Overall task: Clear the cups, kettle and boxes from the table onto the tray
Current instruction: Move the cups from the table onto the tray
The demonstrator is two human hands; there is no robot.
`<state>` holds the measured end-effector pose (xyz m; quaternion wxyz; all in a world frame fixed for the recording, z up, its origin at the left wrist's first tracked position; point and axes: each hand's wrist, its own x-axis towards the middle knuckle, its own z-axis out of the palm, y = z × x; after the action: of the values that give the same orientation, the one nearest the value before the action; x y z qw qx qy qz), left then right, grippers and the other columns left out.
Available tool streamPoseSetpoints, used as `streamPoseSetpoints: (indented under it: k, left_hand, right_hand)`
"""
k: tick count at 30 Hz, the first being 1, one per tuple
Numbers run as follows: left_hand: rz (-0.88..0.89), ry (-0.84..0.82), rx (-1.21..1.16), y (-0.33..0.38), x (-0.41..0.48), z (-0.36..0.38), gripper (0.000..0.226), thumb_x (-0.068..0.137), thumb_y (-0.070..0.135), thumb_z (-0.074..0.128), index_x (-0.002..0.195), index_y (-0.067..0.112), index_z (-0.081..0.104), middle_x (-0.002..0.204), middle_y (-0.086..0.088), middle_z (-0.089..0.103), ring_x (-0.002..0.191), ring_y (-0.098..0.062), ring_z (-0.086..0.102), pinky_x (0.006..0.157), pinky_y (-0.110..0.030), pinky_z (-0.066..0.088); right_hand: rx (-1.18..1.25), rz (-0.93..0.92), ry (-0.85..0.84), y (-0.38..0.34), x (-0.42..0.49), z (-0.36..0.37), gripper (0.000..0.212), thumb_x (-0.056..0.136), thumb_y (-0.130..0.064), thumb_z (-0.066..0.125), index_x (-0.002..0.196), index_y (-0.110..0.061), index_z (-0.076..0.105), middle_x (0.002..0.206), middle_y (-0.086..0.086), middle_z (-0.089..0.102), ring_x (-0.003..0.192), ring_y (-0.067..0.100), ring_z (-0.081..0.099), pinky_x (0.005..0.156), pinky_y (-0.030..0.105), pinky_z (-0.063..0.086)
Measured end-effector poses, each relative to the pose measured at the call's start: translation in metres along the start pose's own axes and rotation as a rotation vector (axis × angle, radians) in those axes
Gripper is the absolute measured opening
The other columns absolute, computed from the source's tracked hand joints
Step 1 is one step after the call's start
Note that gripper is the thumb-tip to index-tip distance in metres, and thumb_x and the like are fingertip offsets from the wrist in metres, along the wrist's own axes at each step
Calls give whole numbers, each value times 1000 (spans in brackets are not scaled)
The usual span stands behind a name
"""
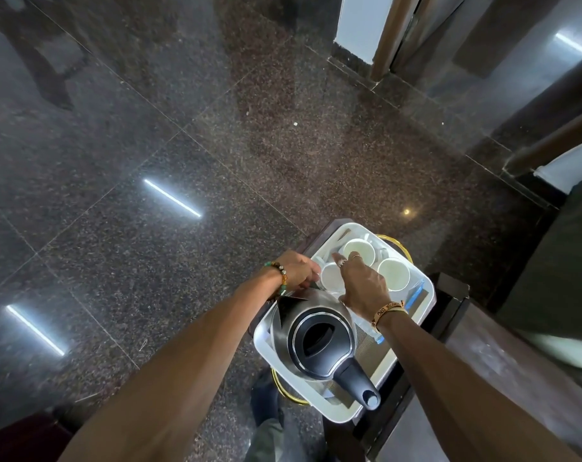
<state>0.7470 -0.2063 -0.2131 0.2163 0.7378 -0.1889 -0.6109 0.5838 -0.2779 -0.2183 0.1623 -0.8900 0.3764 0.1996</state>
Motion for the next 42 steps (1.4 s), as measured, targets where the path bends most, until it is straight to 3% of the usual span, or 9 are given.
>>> streamPoseSetpoints:
  k: [3, 6, 8, 10, 14, 18, 23, 30, 42]
  left_hand:
    - [21, 48, 17, 3, -12, -6, 26, 84, 4, 58, 77, 25, 72, 91, -1, 74, 79, -14, 67, 66, -25, 58]
    - [85, 98, 73, 13, -32, -16, 20, 85, 6, 61, 90, 20, 74, 93, 0, 75, 78, -11, 67, 76, -26, 59]
    - [153, 131, 133, 23, -46, -22, 20, 83, 11, 66, 101, 15, 74, 96, -2, 75, 80, -11, 66, 79, -23, 56]
    - [208, 155, 169, 35, -65, -23, 22, 81, 15, 69, 102, 15, 74, 94, -3, 75, 83, -13, 67, 78, -23, 55]
    - [395, 180, 219, 68, -99, -3, 9, 82, 17, 67, 90, 17, 72, 99, -5, 73, 96, -22, 67, 88, -39, 56]
    - [617, 236, 286, 101, -135, 45, 5, 82, 25, 65, 84, 25, 70, 88, 3, 72, 89, -17, 68, 78, -30, 54]
    - [850, 169, 399, 131, -184, 122, 14, 83, 36, 61, 90, 25, 68, 82, 9, 68, 82, -11, 66, 73, -23, 51]
    - [1061, 104, 589, 145, -257, 234, 25, 86, 36, 62, 106, 22, 67, 101, 2, 68, 91, -14, 63, 81, -23, 46]
    - [1186, -146, 860, 30, -402, 448, 40, 82, 25, 69, 119, 13, 62, 121, -10, 61, 110, -23, 61, 98, -31, 47]
  right_hand:
    - [63, 33, 33, 0, -19, -10, 90, 78, -9, 75, 153, -27, 29, 126, 5, 46, 98, 31, 68, 74, 43, 56]
    - [119, 71, 59, 6, -48, -29, 73, 82, -2, 61, 149, -21, 39, 141, 7, 40, 113, 31, 62, 82, 42, 53]
    - [129, 93, 74, 11, -69, -42, 76, 83, 1, 54, 154, -19, 34, 150, 8, 33, 121, 32, 57, 85, 44, 52]
    - [133, 131, 103, 14, -94, -57, 83, 83, -3, 54, 158, -22, 23, 152, 6, 30, 125, 30, 54, 87, 42, 51]
    - [139, 183, 223, 21, -145, -80, 82, 81, -27, 64, 154, -18, 29, 143, 6, 39, 125, 28, 50, 100, 38, 48]
    - [139, 252, 424, 33, -196, -90, 80, 82, -48, 67, 148, -13, 39, 133, 10, 49, 112, 32, 54, 95, 44, 48]
    - [124, 414, 611, 58, -269, -99, 80, 83, -59, 58, 146, -13, 43, 138, 10, 49, 120, 31, 50, 97, 46, 47]
    - [99, 664, 761, 111, -407, -94, 82, 81, -61, 57, 145, -12, 43, 139, 9, 49, 122, 32, 49, 101, 45, 43]
    - [238, 1098, 819, 119, -675, 43, 82, 81, -58, 63, 145, -13, 41, 138, 9, 47, 121, 34, 49, 96, 47, 44]
